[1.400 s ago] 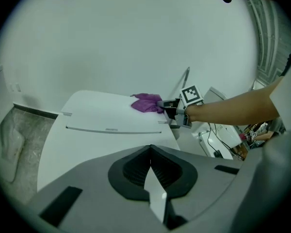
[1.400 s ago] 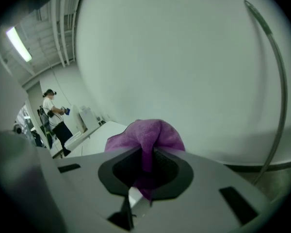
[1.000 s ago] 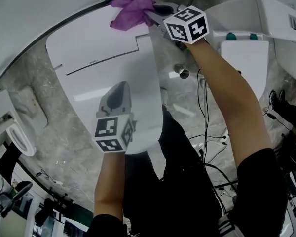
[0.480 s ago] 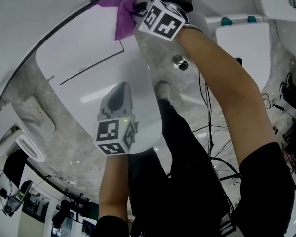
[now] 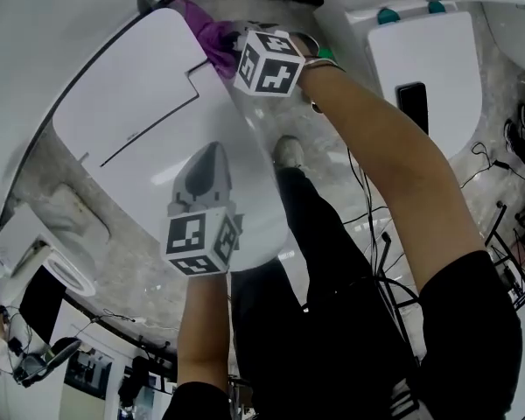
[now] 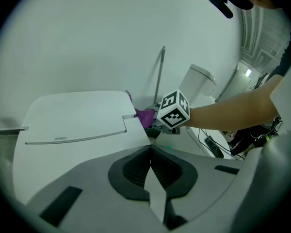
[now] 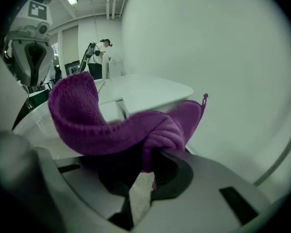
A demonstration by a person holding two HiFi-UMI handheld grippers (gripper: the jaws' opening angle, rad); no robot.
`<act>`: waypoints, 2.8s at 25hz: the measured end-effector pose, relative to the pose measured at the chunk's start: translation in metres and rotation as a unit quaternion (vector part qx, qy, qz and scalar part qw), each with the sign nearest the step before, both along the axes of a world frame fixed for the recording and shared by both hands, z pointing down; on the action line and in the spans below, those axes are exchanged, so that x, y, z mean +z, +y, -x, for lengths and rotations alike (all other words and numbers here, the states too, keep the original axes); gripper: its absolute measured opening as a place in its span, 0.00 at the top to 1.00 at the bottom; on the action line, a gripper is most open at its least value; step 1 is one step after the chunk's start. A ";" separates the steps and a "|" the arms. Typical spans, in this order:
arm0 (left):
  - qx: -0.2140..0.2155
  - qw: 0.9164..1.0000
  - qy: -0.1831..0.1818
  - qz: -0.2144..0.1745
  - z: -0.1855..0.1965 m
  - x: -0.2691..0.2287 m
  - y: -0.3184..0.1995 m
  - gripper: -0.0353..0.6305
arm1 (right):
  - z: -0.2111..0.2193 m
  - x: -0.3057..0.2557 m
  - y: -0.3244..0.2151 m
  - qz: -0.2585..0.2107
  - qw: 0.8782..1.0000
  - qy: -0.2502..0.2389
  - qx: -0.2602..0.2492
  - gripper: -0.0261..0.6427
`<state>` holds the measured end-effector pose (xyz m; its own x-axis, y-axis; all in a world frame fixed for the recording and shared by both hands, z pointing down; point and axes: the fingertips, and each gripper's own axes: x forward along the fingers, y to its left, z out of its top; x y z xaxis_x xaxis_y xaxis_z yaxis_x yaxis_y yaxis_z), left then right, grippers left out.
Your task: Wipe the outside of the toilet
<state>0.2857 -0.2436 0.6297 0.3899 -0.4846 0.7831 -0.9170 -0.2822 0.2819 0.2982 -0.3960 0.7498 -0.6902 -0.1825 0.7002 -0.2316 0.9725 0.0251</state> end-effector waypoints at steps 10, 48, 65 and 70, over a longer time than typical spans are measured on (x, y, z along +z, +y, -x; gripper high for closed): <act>0.007 1.000 -0.002 0.016 0.000 0.019 0.006 0.94 | -0.007 0.014 0.033 0.009 1.000 -0.003 -0.010 0.89; 0.131 0.991 0.003 0.027 -0.019 0.028 0.113 0.94 | -0.042 0.053 0.250 0.111 0.985 0.004 0.130 0.89; 0.205 0.978 0.012 0.036 0.021 0.024 0.239 0.94 | -0.048 0.055 0.390 0.111 0.979 0.043 0.163 0.89; 0.211 0.977 0.019 0.034 0.015 0.028 0.283 0.94 | -0.051 0.059 0.430 0.108 0.977 0.044 0.181 0.89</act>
<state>0.2705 0.0389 0.6581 0.5733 -0.2215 0.7889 -0.7116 -0.6118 0.3454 0.3493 0.0339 0.8087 -0.5440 -0.2443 0.8027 -0.5671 0.8122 -0.1371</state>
